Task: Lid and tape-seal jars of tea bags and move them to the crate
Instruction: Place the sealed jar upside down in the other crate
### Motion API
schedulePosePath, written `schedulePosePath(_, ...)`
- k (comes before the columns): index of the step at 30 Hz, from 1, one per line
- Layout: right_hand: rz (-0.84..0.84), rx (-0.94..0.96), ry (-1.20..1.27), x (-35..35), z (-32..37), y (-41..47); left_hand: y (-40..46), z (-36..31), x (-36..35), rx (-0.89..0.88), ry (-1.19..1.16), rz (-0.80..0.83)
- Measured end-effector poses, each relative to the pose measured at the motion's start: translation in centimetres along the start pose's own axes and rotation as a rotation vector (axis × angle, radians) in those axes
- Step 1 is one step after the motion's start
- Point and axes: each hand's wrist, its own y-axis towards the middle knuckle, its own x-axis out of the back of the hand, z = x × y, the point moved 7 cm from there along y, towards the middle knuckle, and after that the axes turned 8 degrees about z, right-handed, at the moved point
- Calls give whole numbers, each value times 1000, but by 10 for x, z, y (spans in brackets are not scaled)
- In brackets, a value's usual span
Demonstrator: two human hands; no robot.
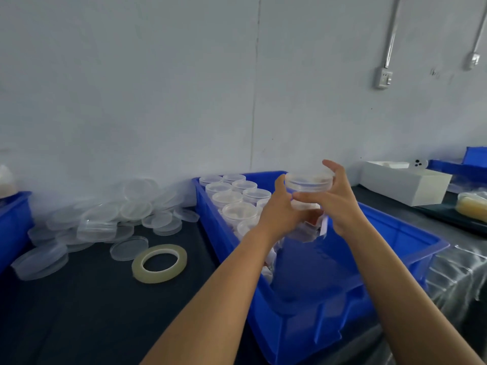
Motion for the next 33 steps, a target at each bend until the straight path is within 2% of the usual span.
schedulePosePath(2,24,-70,-48,-1,-10,4,1,5,-3,17,133,26)
schedulePosePath(7,188,-300,-309,-13,-49,7,4,20,-5,98,699,14)
schedulePosePath(10,242,-418,-426,-18,-62,8,3,22,-8,83,862,72)
schedulePosePath(12,285,-496,-459,-21,-69,7,1,26,-12,93,894,122)
schedulePosePath(15,326,-506,-483,-26,-73,11,-4,27,-15,68,904,150)
schedulePosePath(21,282,-516,-456,-26,-79,9,-16,30,-12,70,958,224)
schedulePosePath(25,312,-541,-499,-28,-79,4,-22,29,-14,99,959,288)
schedulePosePath(28,345,-543,-547,-31,-74,3,-27,23,-6,52,932,222)
schedulePosePath(33,343,-417,-820,-45,-42,6,-45,26,31,43,839,125)
